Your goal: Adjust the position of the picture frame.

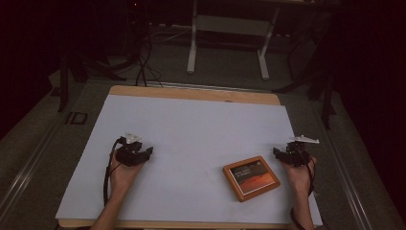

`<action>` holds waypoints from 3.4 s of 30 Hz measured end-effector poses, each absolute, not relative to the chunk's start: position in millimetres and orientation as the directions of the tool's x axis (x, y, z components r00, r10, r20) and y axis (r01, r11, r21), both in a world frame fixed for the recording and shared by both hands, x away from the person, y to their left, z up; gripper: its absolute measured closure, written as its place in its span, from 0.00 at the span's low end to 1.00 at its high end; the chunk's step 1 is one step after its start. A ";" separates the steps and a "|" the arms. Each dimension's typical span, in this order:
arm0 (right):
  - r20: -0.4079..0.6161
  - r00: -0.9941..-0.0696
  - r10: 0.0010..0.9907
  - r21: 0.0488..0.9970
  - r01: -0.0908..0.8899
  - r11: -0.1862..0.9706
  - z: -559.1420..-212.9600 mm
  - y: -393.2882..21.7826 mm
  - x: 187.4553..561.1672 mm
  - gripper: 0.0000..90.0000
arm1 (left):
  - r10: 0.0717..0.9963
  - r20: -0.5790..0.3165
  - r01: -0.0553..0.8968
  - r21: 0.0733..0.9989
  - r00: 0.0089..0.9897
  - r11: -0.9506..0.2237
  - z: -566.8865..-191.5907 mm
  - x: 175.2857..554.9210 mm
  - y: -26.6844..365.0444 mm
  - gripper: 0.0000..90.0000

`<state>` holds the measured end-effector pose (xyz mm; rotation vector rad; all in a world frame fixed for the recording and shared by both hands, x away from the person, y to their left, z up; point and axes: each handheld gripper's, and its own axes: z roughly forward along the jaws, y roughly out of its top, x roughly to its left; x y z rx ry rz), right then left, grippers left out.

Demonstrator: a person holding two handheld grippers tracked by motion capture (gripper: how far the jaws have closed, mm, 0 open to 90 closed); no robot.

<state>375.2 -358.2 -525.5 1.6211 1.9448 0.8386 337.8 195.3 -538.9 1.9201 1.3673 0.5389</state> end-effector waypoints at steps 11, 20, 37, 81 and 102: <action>0.074 -0.267 0.961 0.737 0.664 0.128 -514.5 -347.0 370.4 0.55 | 0.898 -0.106 0.616 0.762 0.428 -0.203 -534.9 334.3 187.6 0.54; 0.068 -0.322 0.944 0.730 0.661 0.173 -509.3 -340.1 364.3 0.55 | 0.884 -0.120 0.619 0.756 0.453 -0.214 -532.4 331.2 183.1 0.53; 0.089 -0.501 0.861 0.739 0.613 0.280 -500.7 -321.2 329.9 0.54 | 0.751 -0.159 0.527 0.802 0.641 -0.280 -507.5 310.5 136.5 0.53; 0.104 -0.523 0.846 0.768 0.582 0.265 -498.8 -321.4 325.1 0.54 | 0.430 -0.099 0.345 0.764 0.898 -0.545 -542.6 275.6 -49.5 0.83; 0.109 -0.523 0.845 0.768 0.584 0.263 -500.8 -321.5 327.9 0.54 | 0.475 0.046 0.283 0.752 0.879 -0.595 -526.4 310.3 -36.7 0.94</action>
